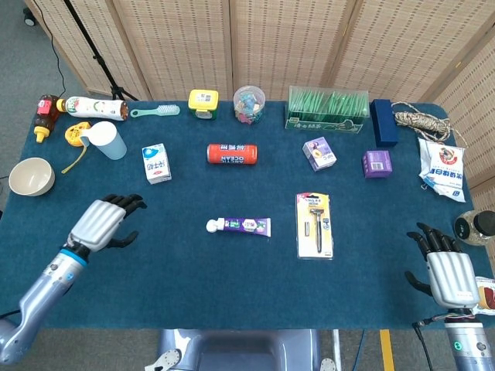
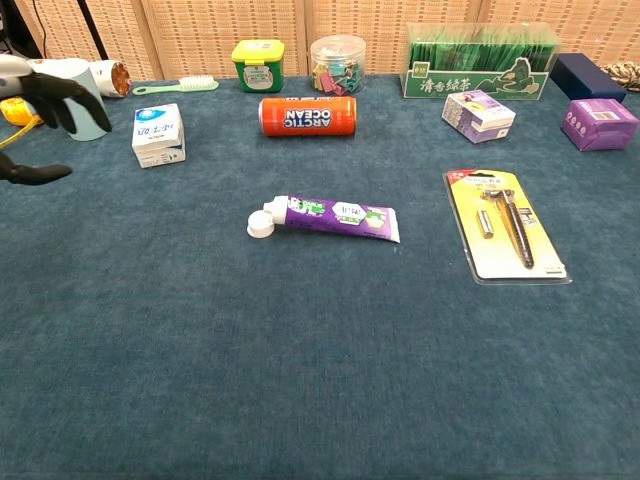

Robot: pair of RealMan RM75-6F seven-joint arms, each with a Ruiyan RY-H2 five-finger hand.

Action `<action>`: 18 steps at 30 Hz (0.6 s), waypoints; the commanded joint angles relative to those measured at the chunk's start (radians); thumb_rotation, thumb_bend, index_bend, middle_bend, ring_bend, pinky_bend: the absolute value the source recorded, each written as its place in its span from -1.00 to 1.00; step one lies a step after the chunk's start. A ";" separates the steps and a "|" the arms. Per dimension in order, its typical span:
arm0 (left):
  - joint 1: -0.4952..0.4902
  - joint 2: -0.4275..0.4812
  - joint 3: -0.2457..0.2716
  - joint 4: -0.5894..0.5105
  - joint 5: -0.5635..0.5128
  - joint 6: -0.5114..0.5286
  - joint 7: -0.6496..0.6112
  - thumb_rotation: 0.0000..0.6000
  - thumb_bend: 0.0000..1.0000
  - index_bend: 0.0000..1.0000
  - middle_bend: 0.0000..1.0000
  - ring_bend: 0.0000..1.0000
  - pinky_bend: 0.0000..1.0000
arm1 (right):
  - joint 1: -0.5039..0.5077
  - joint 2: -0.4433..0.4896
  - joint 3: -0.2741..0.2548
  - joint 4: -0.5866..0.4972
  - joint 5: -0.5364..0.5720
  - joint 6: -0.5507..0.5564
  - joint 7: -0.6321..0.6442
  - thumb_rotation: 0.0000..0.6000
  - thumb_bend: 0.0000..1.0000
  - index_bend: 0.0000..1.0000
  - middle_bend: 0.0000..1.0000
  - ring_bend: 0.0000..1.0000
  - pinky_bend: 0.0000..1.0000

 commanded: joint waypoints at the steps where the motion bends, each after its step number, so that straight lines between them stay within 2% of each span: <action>1: -0.050 -0.034 -0.024 0.007 -0.036 -0.048 0.000 0.71 -0.33 -0.39 -0.56 -0.45 -0.47 | -0.001 0.001 -0.001 0.001 0.000 0.002 0.002 1.00 -0.56 -0.52 -0.70 -0.64 -0.55; 9: -0.131 -0.094 -0.042 0.021 -0.095 -0.100 0.048 0.70 -0.32 -0.39 -0.56 -0.45 -0.47 | -0.010 0.000 -0.004 0.009 0.000 0.010 0.016 1.00 -0.56 -0.52 -0.70 -0.64 -0.55; 18: -0.231 -0.192 -0.050 0.054 -0.201 -0.167 0.168 0.66 -0.32 -0.38 -0.56 -0.45 -0.47 | -0.014 0.008 -0.003 0.012 -0.004 0.015 0.032 1.00 -0.56 -0.52 -0.70 -0.64 -0.55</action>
